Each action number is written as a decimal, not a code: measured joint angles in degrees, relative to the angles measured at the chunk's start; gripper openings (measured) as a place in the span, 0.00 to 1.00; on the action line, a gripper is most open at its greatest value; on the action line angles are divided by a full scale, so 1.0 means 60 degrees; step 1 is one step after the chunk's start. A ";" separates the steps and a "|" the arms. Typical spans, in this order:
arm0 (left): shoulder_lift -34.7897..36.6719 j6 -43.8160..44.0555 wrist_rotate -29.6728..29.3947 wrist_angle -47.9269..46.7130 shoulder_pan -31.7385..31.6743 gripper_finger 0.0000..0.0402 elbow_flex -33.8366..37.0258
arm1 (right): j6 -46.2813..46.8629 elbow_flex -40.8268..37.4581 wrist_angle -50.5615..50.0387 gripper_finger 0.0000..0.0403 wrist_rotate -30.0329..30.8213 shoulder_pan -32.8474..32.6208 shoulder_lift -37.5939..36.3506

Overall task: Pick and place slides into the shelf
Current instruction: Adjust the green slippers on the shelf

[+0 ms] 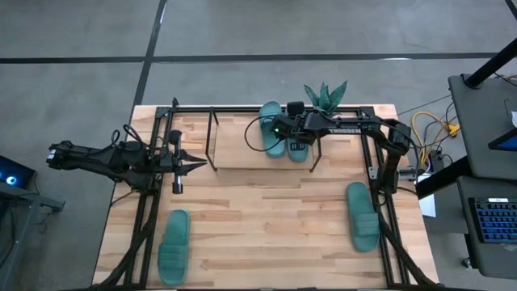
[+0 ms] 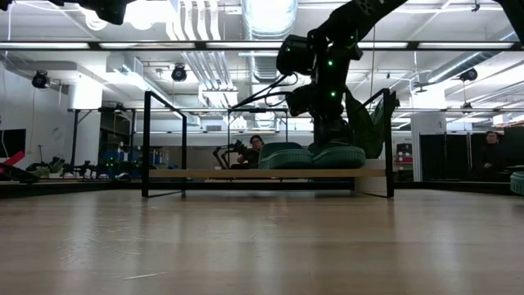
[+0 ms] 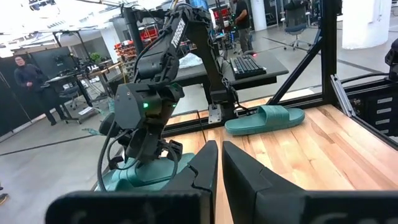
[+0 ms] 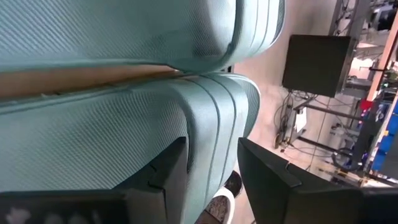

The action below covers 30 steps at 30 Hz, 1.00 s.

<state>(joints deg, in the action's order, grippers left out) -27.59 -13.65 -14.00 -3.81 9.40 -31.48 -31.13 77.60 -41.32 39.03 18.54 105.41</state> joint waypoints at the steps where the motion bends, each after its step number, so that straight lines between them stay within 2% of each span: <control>1: 0.0000 -0.0001 0.0000 0.0000 -0.0001 0.02 0.0000 | -0.0031 0.0000 0.0002 0.33 -0.0001 0.0024 0.0000; 9: -0.0023 -0.0004 0.0000 -0.0044 -0.0002 0.02 0.0000 | -0.0176 0.0000 0.0000 0.23 -0.0075 0.0063 0.0000; 18: -0.0065 -0.0004 -0.0003 -0.0040 -0.0001 0.02 0.0232 | -0.0401 -0.0158 -0.0015 0.04 -0.0071 0.0059 -0.0007; 25: 0.0150 -0.0007 -0.0245 -0.0033 -0.0002 0.02 0.0457 | -0.0639 -0.0184 0.0008 0.03 0.0023 0.0055 -0.0011; 30: 0.0392 -0.0007 -0.0251 -0.0028 -0.0002 0.02 0.0474 | -0.0832 -0.0189 0.0066 0.03 0.0520 0.0055 -0.0011</control>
<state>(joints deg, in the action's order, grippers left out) -25.24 -13.69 -15.51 -3.98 9.39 -28.64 -36.13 76.47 -40.93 42.16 18.87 105.34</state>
